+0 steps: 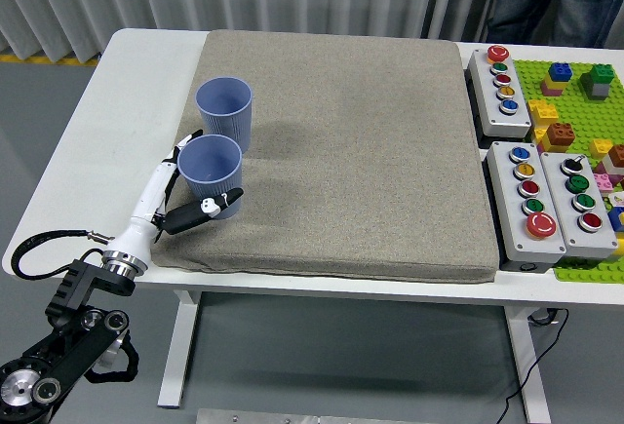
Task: Pick cup pour cup place
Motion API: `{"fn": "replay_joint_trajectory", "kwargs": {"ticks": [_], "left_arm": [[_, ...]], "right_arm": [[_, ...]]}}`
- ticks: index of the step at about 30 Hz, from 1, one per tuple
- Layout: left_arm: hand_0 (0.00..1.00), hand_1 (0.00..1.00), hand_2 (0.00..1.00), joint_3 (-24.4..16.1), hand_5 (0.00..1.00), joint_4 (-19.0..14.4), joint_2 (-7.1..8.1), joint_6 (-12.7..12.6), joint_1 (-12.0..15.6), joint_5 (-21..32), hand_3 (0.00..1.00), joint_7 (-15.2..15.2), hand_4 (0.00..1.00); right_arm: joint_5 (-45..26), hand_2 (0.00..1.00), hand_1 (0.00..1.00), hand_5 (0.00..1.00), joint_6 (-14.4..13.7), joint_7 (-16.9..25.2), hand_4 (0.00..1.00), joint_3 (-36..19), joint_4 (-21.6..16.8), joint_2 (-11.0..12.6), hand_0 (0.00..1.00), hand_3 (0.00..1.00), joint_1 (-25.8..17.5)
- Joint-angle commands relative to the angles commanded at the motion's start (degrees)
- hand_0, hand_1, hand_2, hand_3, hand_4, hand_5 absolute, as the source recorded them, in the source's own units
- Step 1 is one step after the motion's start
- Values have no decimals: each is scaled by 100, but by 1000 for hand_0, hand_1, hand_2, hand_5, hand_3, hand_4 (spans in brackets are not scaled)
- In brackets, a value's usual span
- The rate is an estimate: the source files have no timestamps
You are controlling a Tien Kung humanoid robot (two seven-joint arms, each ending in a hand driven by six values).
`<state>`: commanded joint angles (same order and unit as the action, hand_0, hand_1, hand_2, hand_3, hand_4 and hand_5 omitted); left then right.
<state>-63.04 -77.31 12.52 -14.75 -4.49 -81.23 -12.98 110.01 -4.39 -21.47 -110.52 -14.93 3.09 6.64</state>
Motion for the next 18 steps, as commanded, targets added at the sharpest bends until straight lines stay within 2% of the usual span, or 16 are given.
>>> {"fn": "replay_joint_trajectory", "kwargs": {"ticks": [18], "left_arm": [[874, 845, 998, 86, 445, 69, -29, 95, -103, -77, 998, 42, 998]], "right_arm": [[-65, 551, 637, 60, -8, -2, 2, 27, 1, 2, 647, 587, 11]]}}
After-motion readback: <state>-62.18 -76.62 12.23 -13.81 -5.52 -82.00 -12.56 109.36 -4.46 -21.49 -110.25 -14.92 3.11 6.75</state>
